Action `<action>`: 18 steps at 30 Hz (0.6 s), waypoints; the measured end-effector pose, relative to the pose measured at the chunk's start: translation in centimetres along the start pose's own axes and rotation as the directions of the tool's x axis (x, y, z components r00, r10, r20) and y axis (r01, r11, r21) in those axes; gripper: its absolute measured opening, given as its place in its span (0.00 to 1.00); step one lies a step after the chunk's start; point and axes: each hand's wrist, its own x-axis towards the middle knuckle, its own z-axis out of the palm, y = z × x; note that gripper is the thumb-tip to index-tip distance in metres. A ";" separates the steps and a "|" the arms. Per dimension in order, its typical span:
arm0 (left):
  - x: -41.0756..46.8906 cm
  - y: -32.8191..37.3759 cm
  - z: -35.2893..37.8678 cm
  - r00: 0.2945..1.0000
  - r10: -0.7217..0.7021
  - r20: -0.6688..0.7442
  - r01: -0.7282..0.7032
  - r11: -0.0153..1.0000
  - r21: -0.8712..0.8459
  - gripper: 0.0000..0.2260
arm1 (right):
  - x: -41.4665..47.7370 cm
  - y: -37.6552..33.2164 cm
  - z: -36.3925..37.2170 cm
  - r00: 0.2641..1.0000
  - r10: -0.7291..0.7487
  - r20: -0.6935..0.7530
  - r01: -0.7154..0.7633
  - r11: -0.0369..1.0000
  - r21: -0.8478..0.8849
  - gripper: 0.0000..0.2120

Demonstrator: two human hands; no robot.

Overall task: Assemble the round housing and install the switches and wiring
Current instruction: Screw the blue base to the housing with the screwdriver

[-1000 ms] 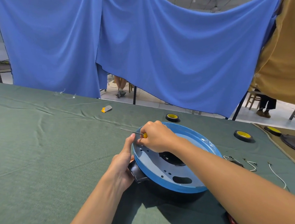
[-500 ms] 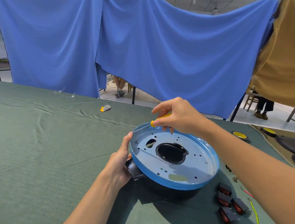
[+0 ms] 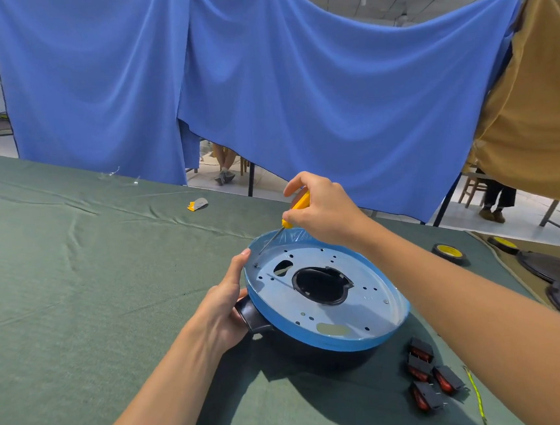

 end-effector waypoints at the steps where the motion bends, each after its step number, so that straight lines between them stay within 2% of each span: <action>1: 0.0 0.0 0.0 1.000 0.001 -0.004 -0.001 1.000 0.002 0.34 | 0.1 0.0 0.0 1.000 -0.004 0.007 0.004 1.000 -0.002 0.13; 18: 0.2 0.0 0.0 1.000 -0.010 0.003 0.010 1.000 0.004 0.34 | 0.7 -0.1 0.7 0.994 0.011 0.108 -0.005 0.998 -0.060 0.15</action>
